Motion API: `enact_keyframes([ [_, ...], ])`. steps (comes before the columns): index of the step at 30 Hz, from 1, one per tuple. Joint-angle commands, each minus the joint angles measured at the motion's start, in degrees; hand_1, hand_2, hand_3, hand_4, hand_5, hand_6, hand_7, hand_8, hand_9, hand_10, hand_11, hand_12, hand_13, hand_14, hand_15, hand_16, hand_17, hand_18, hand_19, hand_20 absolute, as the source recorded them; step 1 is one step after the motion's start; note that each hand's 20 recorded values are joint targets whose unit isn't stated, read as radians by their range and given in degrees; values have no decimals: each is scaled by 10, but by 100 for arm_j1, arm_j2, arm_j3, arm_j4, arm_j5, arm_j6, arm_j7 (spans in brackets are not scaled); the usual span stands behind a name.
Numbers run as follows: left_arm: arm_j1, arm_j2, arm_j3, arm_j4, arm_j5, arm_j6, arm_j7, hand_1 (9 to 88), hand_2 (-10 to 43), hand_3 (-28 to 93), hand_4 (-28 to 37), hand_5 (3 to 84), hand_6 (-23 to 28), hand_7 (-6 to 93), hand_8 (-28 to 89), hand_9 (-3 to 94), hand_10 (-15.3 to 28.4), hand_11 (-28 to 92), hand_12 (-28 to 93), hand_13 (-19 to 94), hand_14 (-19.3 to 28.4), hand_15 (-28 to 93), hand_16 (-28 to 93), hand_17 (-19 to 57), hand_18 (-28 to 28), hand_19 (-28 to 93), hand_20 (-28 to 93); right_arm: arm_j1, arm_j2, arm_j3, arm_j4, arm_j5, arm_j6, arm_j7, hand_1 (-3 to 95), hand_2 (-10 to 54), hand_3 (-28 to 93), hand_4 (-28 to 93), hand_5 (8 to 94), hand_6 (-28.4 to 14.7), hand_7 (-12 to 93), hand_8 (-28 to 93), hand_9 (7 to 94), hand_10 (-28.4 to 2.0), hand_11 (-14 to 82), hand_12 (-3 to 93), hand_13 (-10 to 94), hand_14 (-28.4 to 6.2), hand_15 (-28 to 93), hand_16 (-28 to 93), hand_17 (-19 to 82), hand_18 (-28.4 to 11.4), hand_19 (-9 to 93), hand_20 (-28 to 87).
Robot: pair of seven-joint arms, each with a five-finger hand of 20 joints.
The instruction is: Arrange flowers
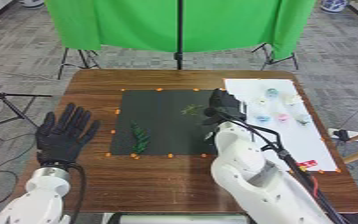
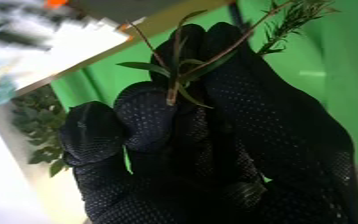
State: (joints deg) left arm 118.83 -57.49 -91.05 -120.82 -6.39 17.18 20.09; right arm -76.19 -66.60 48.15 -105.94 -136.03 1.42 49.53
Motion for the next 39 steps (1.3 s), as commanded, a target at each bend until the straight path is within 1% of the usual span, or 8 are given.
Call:
enact_keyframes([
  [1, 41, 70, 35, 49, 48, 163, -241, 290, 138, 749, -283, 506, 63, 183, -105, 421, 149, 243, 109, 332, 153, 453, -65, -43, 147, 406, 186, -125, -754, -319, 401, -576, -53, -15, 598, -95, 682, -222, 758, -27, 351, 214, 811, -115, 322, 592, 713, -144, 709, 442, 459, -261, 932, 496],
  [6, -16, 51, 72, 102, 84, 166, -348, 290, 137, 750, -283, 506, 63, 183, -104, 422, 149, 243, 109, 332, 153, 453, -64, -43, 147, 406, 187, -431, -1139, -375, 567, -671, -284, -290, 594, -95, 682, -219, 756, -27, 350, 219, 809, -120, 323, 593, 711, -145, 710, 441, 458, -262, 932, 498],
  [10, -193, 49, 197, 204, 143, 132, -541, 289, 137, 751, -283, 506, 63, 183, -105, 422, 149, 244, 109, 332, 153, 452, -64, -42, 148, 404, 186, -709, -1456, -306, 701, -847, -282, -559, 588, -95, 676, -219, 753, -29, 352, 219, 805, -123, 321, 590, 708, -150, 709, 439, 453, -265, 932, 489],
  [17, -333, 13, 300, 311, 130, 101, -660, 290, 136, 752, -283, 505, 63, 182, -105, 421, 149, 243, 109, 331, 153, 447, -66, -38, 144, 392, 178, -820, -1563, -297, 886, -740, -19, -530, 529, -95, 671, -210, 710, -48, 297, 190, 761, -158, 373, 472, 687, -158, 687, 405, 436, -270, 932, 443],
  [25, -205, 13, 245, 301, 125, 64, -678, 293, 137, 753, -283, 505, 64, 181, -104, 447, 155, 269, 125, 358, 160, 504, -48, -38, 148, 407, 189, -825, -1491, -313, 672, -680, 161, -434, 510, -95, 712, -217, 655, -75, 218, 150, 729, -160, 407, 533, 680, -163, 707, 408, 443, -269, 932, 457],
  [30, -146, 6, 205, 272, 114, 51, -604, 293, 135, 753, -283, 505, 64, 182, -103, 446, 155, 267, 126, 351, 157, 497, -55, -39, 148, 401, 187, -728, -1336, -393, 438, -536, 169, -402, 469, -95, 729, -211, 640, -79, 209, -54, 710, -177, 455, 489, 673, -171, 716, 412, 446, -269, 932, 463],
  [34, -38, -6, 135, 209, 87, 46, -507, 293, 134, 753, -283, 504, 64, 182, -103, 444, 155, 268, 127, 347, 157, 495, -56, -39, 148, 397, 186, -614, -1198, -403, 213, -352, -62, -343, 470, -95, 724, -214, 653, -73, 202, 22, 717, -176, 468, 468, 678, -169, 722, 405, 448, -268, 932, 474],
  [39, 141, -47, 45, 145, 70, 62, -417, 294, 134, 751, -283, 504, 64, 182, -103, 443, 154, 267, 127, 348, 156, 494, -56, -40, 148, 396, 186, -557, -1039, -403, 17, -288, -53, -334, 459, -95, 727, -205, 659, -73, 186, -5, 727, -182, 475, 434, 680, -170, 724, 408, 451, -268, 932, 481],
])
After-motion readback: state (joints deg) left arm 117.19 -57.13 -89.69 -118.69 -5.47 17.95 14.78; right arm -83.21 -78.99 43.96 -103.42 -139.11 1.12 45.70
